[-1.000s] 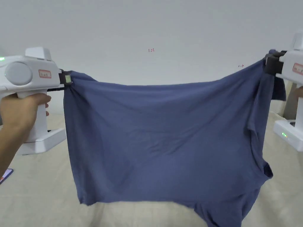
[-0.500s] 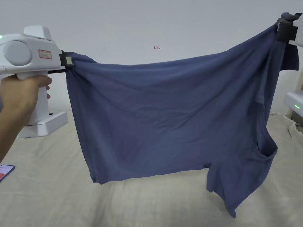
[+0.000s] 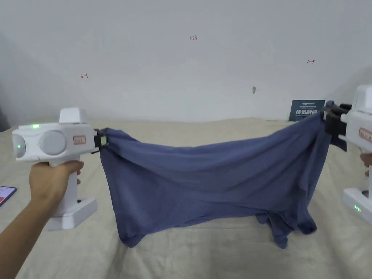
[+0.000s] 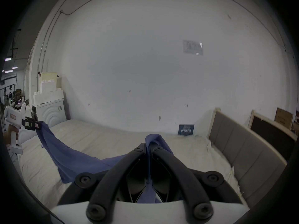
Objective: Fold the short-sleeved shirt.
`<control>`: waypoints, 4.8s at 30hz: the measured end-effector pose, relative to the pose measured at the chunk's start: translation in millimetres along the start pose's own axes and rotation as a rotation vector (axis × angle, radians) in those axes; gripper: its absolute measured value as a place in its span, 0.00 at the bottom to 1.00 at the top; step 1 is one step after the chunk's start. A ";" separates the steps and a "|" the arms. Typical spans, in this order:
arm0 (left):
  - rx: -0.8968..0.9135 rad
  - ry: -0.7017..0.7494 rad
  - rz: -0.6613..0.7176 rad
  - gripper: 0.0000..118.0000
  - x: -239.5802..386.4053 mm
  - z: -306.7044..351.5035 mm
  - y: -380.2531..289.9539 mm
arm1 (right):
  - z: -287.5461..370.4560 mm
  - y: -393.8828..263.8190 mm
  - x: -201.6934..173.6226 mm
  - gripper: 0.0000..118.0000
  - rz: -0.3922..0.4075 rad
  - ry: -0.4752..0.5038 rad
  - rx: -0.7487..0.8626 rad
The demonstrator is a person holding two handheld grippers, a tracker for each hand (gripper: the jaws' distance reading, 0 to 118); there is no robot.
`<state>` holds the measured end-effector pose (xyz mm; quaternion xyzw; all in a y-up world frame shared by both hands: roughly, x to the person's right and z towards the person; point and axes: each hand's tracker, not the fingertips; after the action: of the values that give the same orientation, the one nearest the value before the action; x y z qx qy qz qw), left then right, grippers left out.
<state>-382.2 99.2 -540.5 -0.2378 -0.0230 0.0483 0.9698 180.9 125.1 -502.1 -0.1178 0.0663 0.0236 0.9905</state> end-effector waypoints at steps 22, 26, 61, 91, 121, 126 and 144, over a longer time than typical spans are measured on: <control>-0.269 0.006 0.084 0.00 -30.3 122.3 -259.0 | 194.6 -230.8 -25.9 0.02 -0.282 0.051 -0.316; -0.312 0.024 0.091 0.00 -36.9 142.8 -289.4 | 225.1 -250.2 -18.4 0.02 -0.314 0.046 -0.347; -0.465 0.135 0.084 0.98 -9.9 161.3 -350.8 | 228.6 -315.0 -39.5 0.87 -0.354 -0.158 -0.692; 0.089 0.046 0.005 0.00 51.4 217.1 -230.2 | 258.7 -161.0 -99.1 0.00 -0.035 -0.197 -0.013; -0.559 0.108 0.145 0.10 -3.5 130.6 -369.0 | 262.1 -213.3 -88.2 0.00 -0.077 -0.220 -0.220; -0.530 0.115 0.095 0.02 -1.4 138.7 -366.6 | 261.6 -235.0 -74.0 0.04 -0.138 -0.265 -0.316; -0.437 0.061 0.091 0.01 -1.9 158.1 -340.6 | 220.7 -355.7 -70.1 0.08 -0.207 -0.228 -0.750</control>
<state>-366.5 -128.9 -242.7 -0.4446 0.0071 0.0785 0.8923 161.5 -170.3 -198.0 -0.4735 -0.0694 -0.0410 0.8771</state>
